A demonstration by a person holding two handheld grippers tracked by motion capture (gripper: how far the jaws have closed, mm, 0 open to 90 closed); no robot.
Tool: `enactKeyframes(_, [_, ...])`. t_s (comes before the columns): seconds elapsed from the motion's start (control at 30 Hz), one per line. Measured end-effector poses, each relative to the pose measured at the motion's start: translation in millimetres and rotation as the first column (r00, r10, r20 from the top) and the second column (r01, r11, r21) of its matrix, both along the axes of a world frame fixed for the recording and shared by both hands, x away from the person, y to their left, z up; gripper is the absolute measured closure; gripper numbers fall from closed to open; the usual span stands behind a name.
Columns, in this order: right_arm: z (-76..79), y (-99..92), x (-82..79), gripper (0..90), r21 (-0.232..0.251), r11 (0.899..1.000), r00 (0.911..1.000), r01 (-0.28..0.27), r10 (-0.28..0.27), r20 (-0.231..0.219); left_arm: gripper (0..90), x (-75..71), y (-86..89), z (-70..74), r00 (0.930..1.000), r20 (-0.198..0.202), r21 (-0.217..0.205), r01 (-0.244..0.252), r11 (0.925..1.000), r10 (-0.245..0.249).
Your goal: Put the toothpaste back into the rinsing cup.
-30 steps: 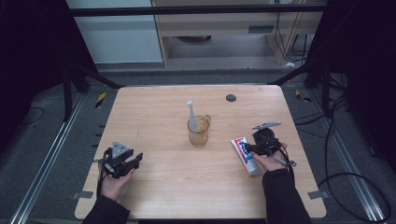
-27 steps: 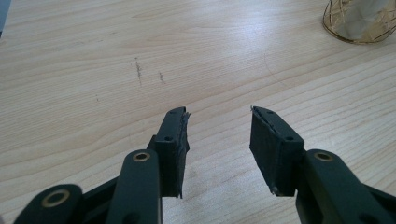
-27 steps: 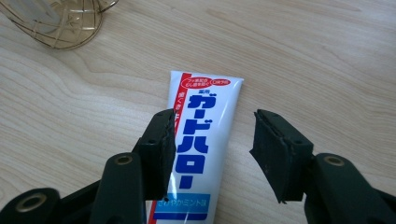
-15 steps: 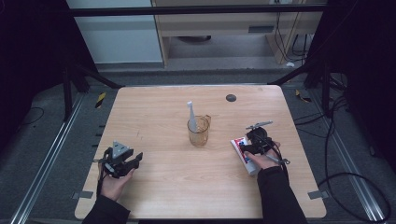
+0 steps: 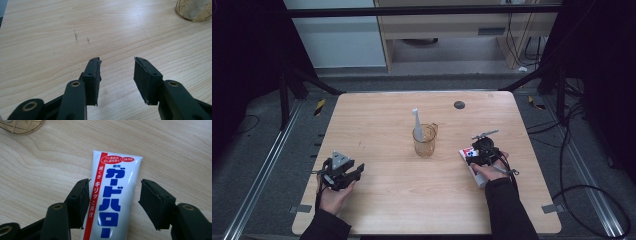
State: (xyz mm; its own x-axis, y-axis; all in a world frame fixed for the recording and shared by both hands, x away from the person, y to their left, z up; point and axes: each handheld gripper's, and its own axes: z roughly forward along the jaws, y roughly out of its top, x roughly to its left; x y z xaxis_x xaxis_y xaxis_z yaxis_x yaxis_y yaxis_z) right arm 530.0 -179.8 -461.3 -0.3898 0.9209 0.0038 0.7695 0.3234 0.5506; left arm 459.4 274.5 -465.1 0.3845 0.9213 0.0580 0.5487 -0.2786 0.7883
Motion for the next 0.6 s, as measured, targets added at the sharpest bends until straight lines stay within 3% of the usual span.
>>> enactKeyframes(0.6, [-11.5, 8.1, 6.0, 38.1, -0.034, 0.999, 0.9987, 0.000, -0.002, -0.051, 55.9, 0.3, -0.5, -0.4, 1.0000, -0.005, 0.005, 0.003, 1.0000, -0.003])
